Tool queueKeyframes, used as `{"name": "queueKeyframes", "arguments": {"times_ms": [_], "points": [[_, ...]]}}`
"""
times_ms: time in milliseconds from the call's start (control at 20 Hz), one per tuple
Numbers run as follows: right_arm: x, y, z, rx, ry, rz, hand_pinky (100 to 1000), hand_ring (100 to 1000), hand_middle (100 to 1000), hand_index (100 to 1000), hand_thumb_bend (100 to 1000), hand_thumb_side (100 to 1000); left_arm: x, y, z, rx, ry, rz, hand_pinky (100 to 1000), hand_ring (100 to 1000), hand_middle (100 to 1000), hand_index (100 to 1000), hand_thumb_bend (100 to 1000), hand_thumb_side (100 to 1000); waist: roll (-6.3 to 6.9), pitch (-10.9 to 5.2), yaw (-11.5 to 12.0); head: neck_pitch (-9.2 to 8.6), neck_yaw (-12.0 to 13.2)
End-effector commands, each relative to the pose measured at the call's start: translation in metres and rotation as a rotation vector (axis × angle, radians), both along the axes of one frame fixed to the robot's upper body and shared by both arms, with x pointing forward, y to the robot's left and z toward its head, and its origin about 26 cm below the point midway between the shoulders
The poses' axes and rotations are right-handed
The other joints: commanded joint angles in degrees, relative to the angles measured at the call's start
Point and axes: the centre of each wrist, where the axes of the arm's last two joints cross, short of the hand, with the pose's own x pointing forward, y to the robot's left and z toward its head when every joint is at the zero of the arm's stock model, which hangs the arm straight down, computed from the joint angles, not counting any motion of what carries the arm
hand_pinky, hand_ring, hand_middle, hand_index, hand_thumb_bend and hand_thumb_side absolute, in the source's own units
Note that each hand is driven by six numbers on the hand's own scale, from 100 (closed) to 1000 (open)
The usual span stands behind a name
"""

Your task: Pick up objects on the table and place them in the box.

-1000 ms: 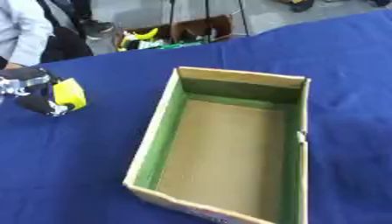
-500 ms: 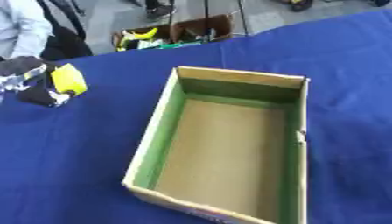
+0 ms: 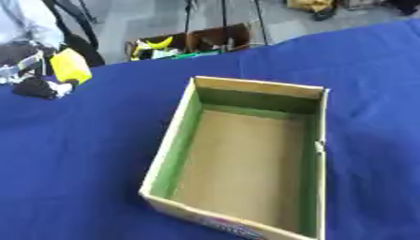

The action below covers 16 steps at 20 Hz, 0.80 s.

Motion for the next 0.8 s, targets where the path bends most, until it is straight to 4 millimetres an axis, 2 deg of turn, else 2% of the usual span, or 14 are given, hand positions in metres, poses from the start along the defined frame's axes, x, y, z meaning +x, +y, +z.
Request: {"name": "queueKeyframes", "arguments": {"times_ms": [50,550,800], "points": [[-0.004,0.002,0.006,0.003,-0.033,0.009,932,1000,716,858,100,972,-0.016,-0.006,0.03,0.052,-0.057,-0.044,144,453,454,545,100,556,-0.52,-2.38,0.4,1.08,-0.9],[-0.005,0.011,-0.003,0.027,-0.014,0.031,931,1000,715,856,100,969,-0.037,-0.105,0.051,0.08,-0.047,-0.348,131,452,448,541,100,536,-0.91,-6.19,1.3,2.72,-2.3],[-0.006,0.014,-0.005,0.039,-0.011,0.036,929,1000,713,855,100,966,-0.036,-0.146,0.05,0.059,-0.028,-0.446,127,451,444,539,100,538,-1.06,-7.29,1.4,3.27,-2.4]]}}
